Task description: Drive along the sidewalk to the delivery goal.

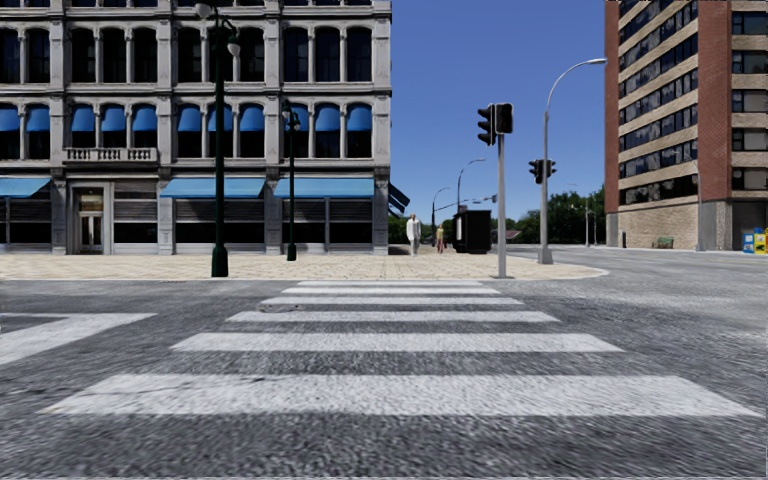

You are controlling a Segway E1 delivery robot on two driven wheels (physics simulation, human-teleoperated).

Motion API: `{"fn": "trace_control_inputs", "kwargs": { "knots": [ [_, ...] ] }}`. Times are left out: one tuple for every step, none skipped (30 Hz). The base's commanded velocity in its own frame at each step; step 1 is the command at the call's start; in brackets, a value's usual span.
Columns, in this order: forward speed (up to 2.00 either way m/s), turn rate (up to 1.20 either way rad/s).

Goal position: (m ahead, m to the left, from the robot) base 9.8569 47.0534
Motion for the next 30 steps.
{"fn": "trace_control_inputs", "kwargs": {
  "knots": [
    [1.98, 0.00],
    [1.98, 0.00],
    [1.98, 0.00],
    [1.98, 0.00],
    [1.98, 0.00],
    [1.98, 0.00],
    [1.98, 0.00],
    [1.98, 0.00],
    [1.98, 0.00],
    [1.98, 0.00],
    [1.98, 0.00],
    [1.98, 0.00],
    [1.98, 0.00],
    [1.98, 0.00],
    [1.98, 0.00],
    [1.98, 0.00],
    [1.98, 0.00],
    [1.98, 0.00],
    [1.98, 0.00],
    [1.98, 0.00],
    [1.98, 0.00],
    [1.98, 0.00],
    [1.98, 0.00],
    [1.98, 0.00],
    [1.98, 0.00],
    [1.98, 0.00],
    [1.98, 0.00],
    [1.98, 0.00],
    [1.98, 0.00],
    [1.98, 0.00]
  ]
}}
